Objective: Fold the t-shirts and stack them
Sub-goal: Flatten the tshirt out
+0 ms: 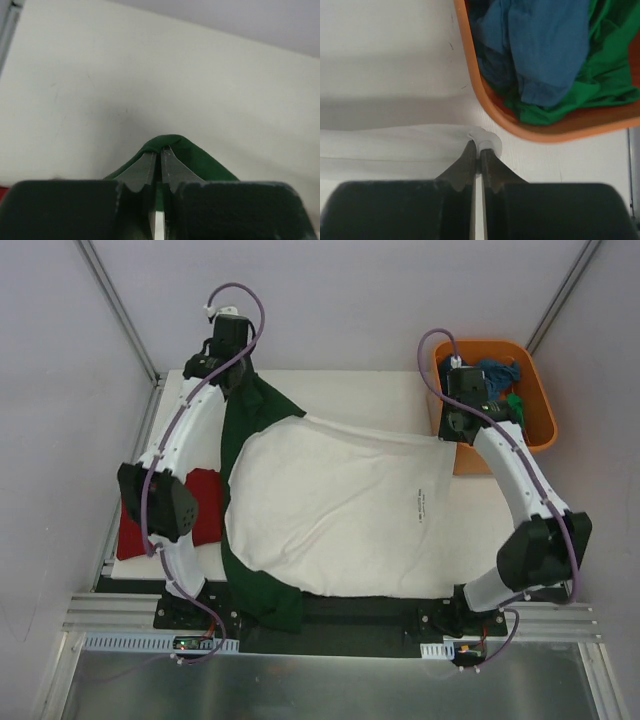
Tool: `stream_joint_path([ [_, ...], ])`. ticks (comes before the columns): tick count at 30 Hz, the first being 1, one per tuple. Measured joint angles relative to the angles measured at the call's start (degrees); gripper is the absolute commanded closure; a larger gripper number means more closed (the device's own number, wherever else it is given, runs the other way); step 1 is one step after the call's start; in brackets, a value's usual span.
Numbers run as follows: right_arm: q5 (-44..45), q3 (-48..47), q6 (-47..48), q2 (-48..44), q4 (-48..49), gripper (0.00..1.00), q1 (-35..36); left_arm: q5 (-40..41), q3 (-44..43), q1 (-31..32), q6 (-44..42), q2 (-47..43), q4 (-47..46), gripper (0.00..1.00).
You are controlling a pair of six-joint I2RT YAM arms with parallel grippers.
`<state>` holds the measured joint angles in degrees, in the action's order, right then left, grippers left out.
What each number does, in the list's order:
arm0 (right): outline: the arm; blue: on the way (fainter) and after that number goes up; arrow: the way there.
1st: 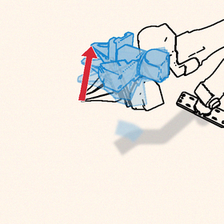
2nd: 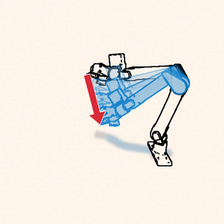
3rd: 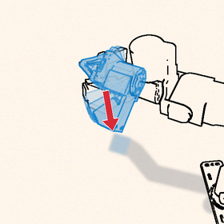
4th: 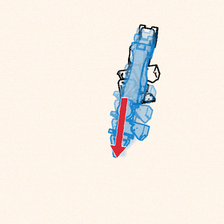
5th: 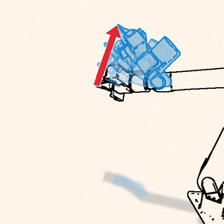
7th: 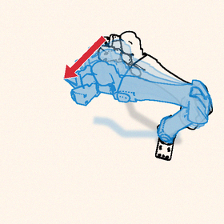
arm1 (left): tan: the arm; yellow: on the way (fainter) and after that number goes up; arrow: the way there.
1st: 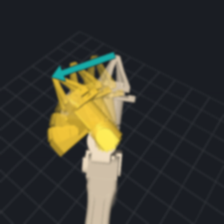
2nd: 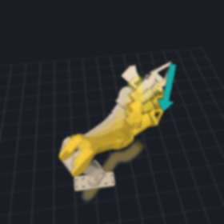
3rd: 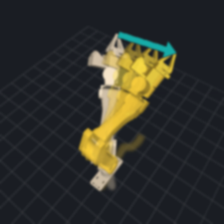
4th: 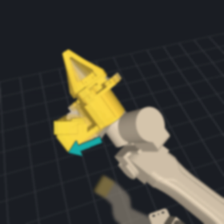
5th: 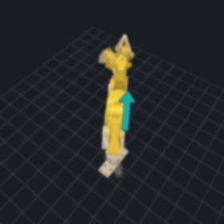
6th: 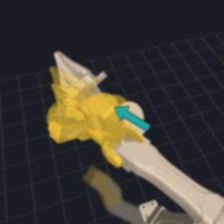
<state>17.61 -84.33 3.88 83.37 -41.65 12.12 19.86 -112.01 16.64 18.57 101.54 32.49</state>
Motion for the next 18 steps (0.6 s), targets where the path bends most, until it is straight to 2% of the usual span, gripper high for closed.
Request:
stream_joint_path([
  [4, -1.38, 0.09, -0.11, 10.51, 3.21, 0.99, -1.73, -4.61, 0.04, -1.27, 0.02, 11.04, 0.83, 1.0],
  [8, -2.29, -0.09, -0.07, 15.41, 4.17, 0.99, -1.92, -7.96, 0.04, -1.22, 0.15, 15.96, 0.98, 1.0],
  [13, -2.62, -0.68, -0.04, 15.69, 5.44, 0.99, -2.01, -9.4, 2.23, -1.09, 0.9, 14.84, -0.13, 1.0],
  [18, -2.43, 0.24, -0.17, 14.29, 5.62, 0.99, -2.1, -11.08, 11.43, -1.09, 2.71, 9.31, -0.68, 1.0],
])
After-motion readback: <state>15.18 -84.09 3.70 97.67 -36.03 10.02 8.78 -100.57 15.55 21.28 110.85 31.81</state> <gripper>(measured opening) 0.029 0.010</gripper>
